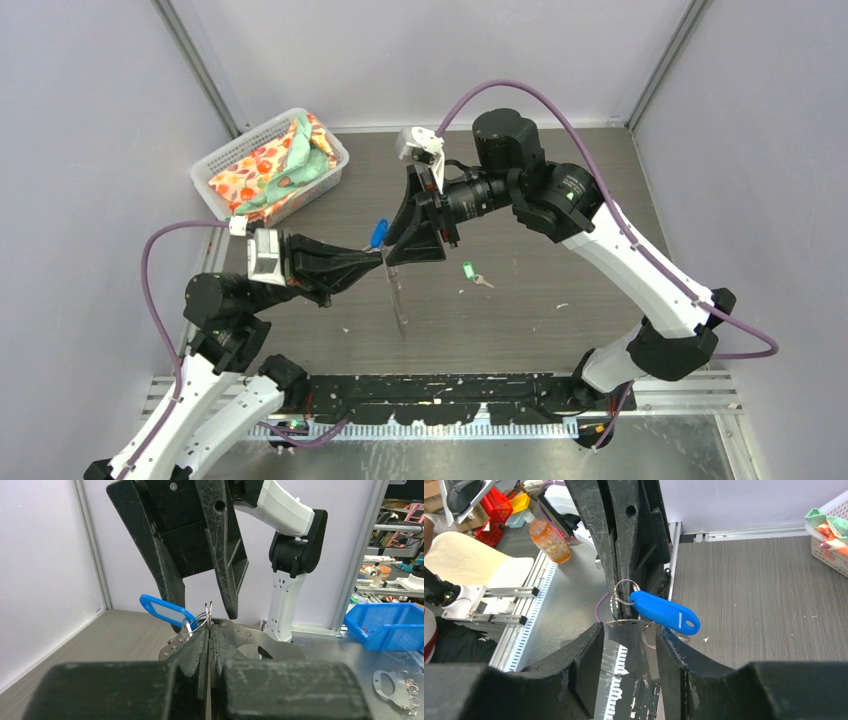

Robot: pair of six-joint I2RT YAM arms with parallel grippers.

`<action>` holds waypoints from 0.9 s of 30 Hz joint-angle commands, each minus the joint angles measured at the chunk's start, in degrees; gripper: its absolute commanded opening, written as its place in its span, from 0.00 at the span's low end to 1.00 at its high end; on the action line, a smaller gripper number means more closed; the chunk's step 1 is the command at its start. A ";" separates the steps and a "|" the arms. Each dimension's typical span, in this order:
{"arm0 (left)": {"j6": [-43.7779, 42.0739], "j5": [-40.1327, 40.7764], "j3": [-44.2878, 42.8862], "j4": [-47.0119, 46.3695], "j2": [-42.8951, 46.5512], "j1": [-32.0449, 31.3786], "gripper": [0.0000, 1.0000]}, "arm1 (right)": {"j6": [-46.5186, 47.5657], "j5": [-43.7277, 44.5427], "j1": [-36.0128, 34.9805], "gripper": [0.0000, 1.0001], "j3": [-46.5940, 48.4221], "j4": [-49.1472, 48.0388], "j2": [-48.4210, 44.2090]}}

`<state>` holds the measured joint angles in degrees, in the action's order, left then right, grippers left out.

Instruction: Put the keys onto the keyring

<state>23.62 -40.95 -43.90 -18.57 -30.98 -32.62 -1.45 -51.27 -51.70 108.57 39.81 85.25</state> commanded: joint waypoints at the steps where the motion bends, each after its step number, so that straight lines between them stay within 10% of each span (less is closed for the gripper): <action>1: 0.11 2.98 -1.79 -1.13 0.41 -0.23 0.00 | -0.87 -0.75 -0.17 0.48 1.40 -3.42 -2.81; 27: -0.59 2.98 -3.12 0.46 -1.09 -0.25 0.00 | 3.27 3.02 -1.59 0.43 1.49 -4.42 -1.45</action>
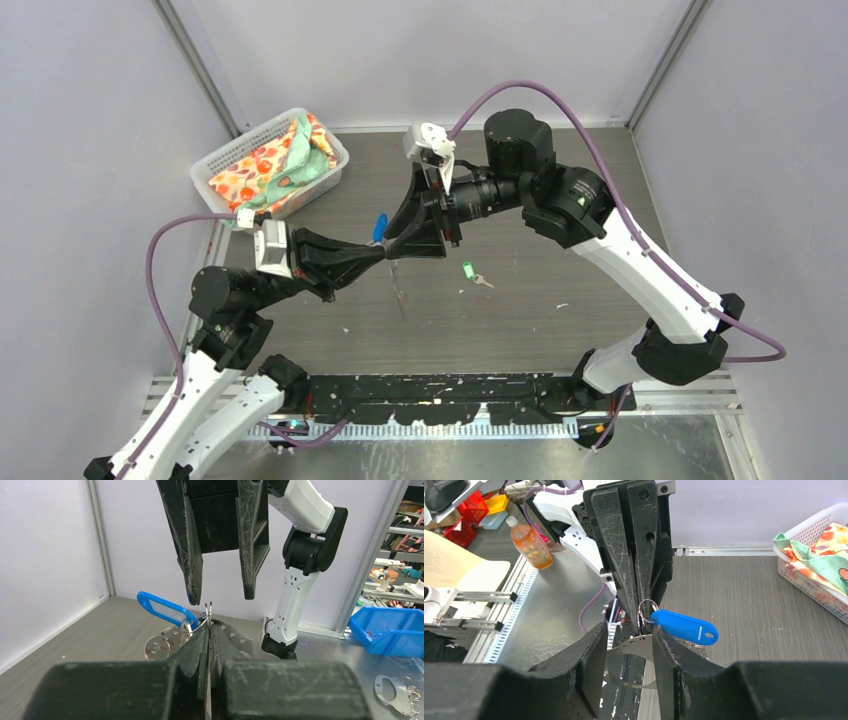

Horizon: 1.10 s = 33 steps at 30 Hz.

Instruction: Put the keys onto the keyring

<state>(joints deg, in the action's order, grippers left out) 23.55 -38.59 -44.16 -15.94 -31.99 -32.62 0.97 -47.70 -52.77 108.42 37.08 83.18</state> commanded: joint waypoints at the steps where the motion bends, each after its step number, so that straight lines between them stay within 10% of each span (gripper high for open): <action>1: -0.57 0.70 -2.86 -2.16 -0.09 -0.25 0.00 | 0.87 -0.55 -0.65 0.42 1.55 -1.68 0.73; 8: -0.69 0.62 -3.12 -2.03 -0.09 -0.25 0.00 | 0.85 -0.39 -0.88 0.36 1.13 -2.20 1.05; 17: -0.96 0.80 -2.95 -1.56 -0.18 -0.25 0.00 | 0.82 1.93 -1.37 0.01 -0.45 -2.90 0.50; 26: -1.71 0.92 -3.03 -0.70 -0.27 -0.24 0.00 | 2.75 8.55 -2.73 0.01 -4.93 -4.32 -2.24; 29: -1.58 0.74 -3.12 -0.56 -0.34 -0.25 0.00 | 3.88 11.10 -3.71 0.23 -7.06 -4.68 -3.54; 33: -1.75 0.43 -3.30 -0.32 -0.53 -0.24 0.00 | 4.56 11.31 -4.09 0.21 -6.33 -3.79 -3.55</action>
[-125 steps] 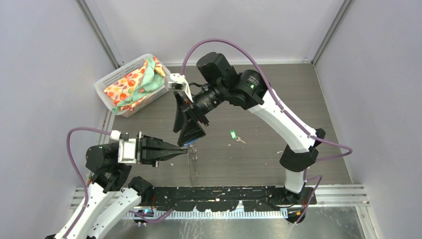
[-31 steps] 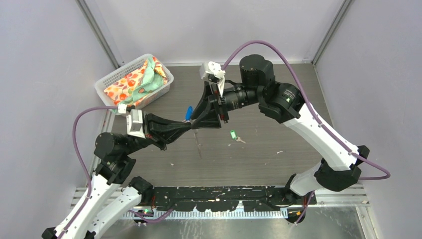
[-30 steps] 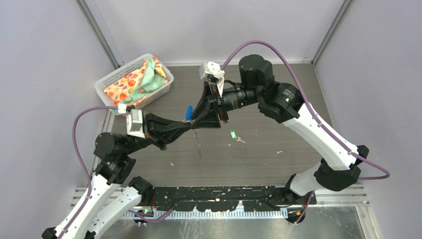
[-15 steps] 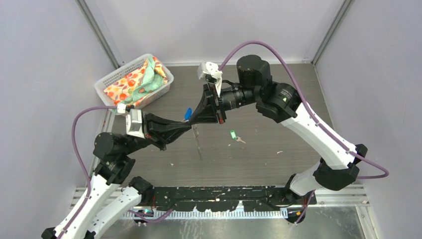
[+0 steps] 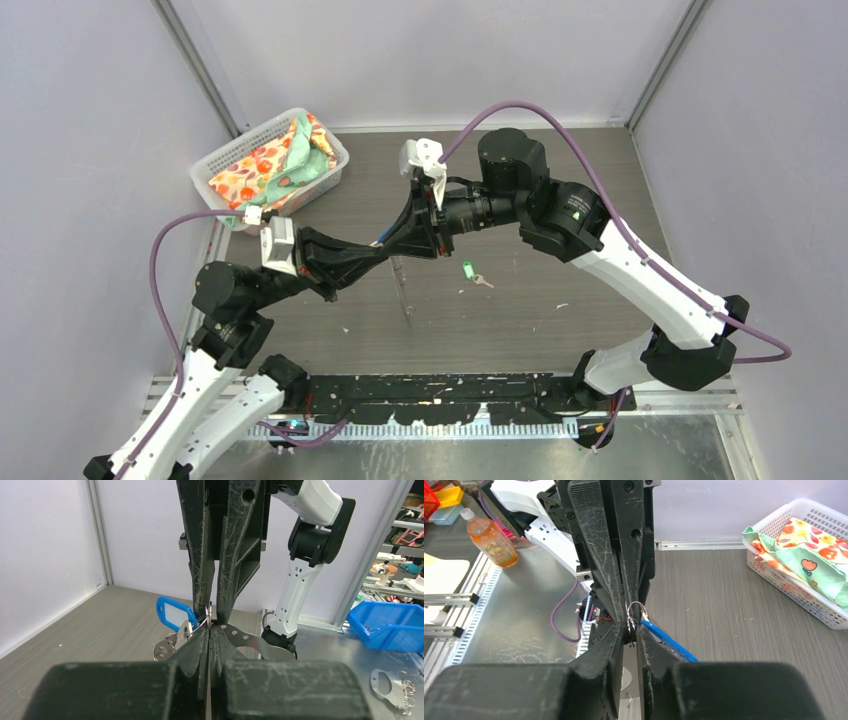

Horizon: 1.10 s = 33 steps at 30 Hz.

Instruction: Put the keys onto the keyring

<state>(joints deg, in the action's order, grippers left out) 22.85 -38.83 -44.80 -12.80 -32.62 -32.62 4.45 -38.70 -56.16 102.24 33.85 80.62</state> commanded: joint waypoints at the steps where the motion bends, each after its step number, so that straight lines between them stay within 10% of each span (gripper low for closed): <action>1: -1.05 0.68 -2.71 -3.39 0.03 -0.25 0.00 | 1.20 2.32 -0.74 0.18 0.02 -0.54 -0.99; 5: -1.05 1.09 -2.75 -3.37 0.10 -0.25 0.00 | 1.89 1.95 -0.77 0.02 0.81 0.52 -1.08; 13: -2.75 1.04 -2.93 -2.30 0.51 -0.22 0.01 | 1.78 5.43 -0.78 0.01 1.42 2.48 -1.91; 19: -13.91 0.99 -3.05 5.55 4.27 -0.22 0.38 | -0.70 5.55 0.39 0.01 0.55 2.74 -4.47; 33: -35.46 -3.04 -5.28 17.72 5.48 -0.22 0.38 | -2.50 -1.89 1.45 0.01 2.79 7.85 -2.58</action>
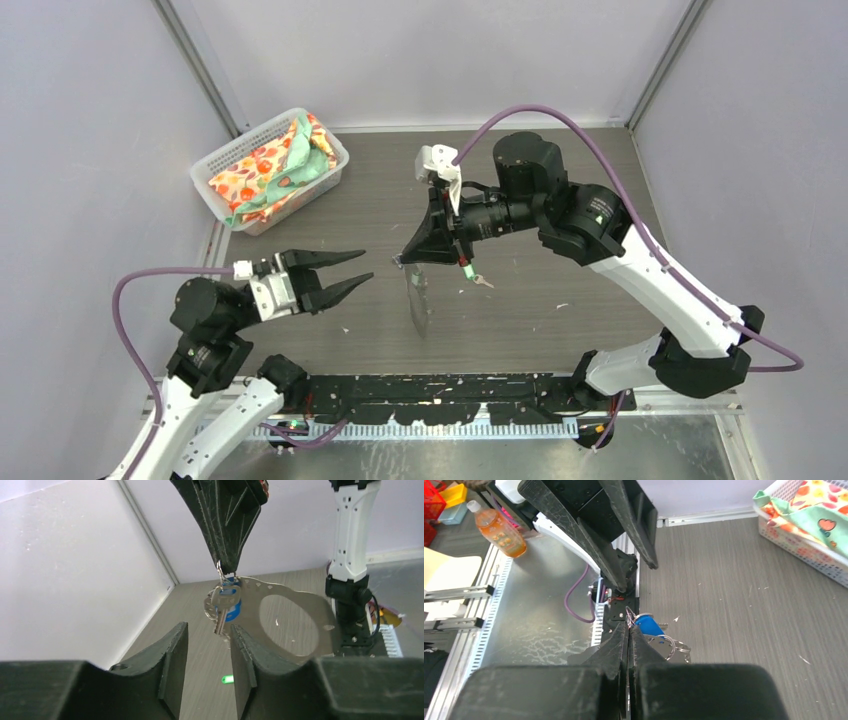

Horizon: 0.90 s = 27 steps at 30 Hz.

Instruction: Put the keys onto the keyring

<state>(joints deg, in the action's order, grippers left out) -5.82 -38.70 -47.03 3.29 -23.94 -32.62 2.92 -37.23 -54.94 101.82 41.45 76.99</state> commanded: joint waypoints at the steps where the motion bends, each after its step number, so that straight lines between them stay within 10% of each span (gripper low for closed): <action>1: -7.62 -5.14 -3.37 1.57 -3.82 -0.25 0.40 | -1.25 -3.83 0.24 0.01 3.47 0.21 1.40; 18: -9.73 -14.43 -4.65 0.51 -7.17 -0.24 0.07 | -1.16 -6.71 0.23 0.01 5.56 1.89 4.35; 27: -7.43 -15.17 -5.13 -1.21 -8.14 -0.25 0.11 | -1.00 -6.69 0.27 0.01 5.80 2.56 4.85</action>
<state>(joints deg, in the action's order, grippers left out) -14.31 -52.75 -50.13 4.10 -31.64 -32.62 2.02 -42.76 -54.89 104.90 45.58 81.80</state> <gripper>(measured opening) 0.099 0.029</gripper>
